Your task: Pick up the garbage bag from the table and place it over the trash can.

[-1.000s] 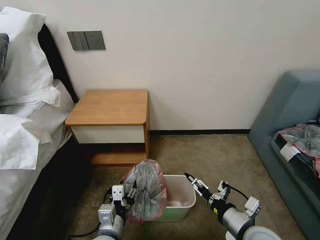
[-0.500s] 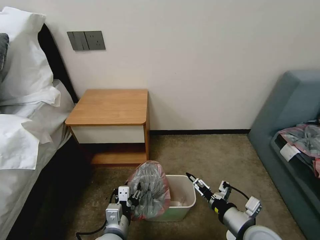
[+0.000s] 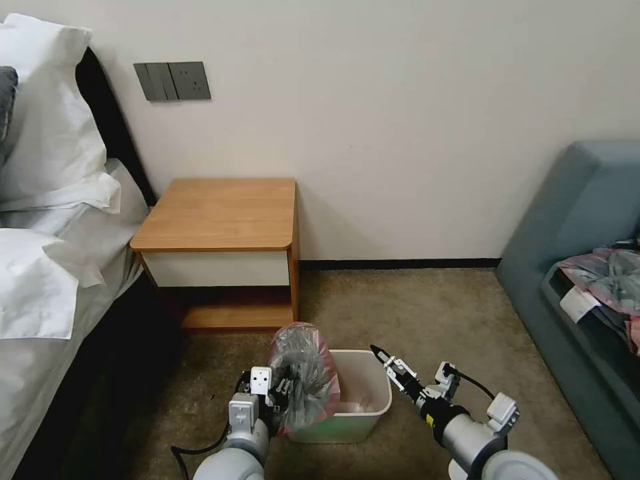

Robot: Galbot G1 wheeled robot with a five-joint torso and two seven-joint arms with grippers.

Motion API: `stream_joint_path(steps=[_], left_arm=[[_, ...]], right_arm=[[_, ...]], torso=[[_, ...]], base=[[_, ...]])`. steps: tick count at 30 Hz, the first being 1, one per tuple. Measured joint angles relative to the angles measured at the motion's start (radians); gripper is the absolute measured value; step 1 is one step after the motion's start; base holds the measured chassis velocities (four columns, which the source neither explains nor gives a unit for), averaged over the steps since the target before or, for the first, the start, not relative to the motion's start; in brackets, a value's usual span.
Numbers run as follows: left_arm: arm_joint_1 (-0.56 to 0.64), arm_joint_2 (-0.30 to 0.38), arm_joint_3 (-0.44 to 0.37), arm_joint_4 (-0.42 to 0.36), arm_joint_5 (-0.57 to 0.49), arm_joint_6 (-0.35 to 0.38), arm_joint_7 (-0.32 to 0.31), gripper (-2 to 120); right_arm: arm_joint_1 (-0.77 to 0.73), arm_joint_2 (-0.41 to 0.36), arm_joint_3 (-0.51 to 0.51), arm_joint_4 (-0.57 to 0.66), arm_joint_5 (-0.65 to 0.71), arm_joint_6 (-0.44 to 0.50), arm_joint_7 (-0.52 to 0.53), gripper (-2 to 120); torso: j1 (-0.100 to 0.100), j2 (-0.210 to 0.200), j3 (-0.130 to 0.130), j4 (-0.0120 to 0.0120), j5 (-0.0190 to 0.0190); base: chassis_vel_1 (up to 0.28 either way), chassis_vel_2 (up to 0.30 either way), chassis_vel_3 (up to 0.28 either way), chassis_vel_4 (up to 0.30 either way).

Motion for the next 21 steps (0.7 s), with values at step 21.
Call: stream_joint_path(steps=[21], left_arm=[[-0.026, -0.019, 0.006, 0.001, -0.108, 0.053, -0.083, 16]], right_arm=[[0.034, 0.001, -0.037, 0.022, -0.094, 0.017, -0.022, 100]], torso=[[0.000, 0.000, 0.000, 0.0001, 0.0000]], base=[[0.000, 0.000, 0.000, 0.000]])
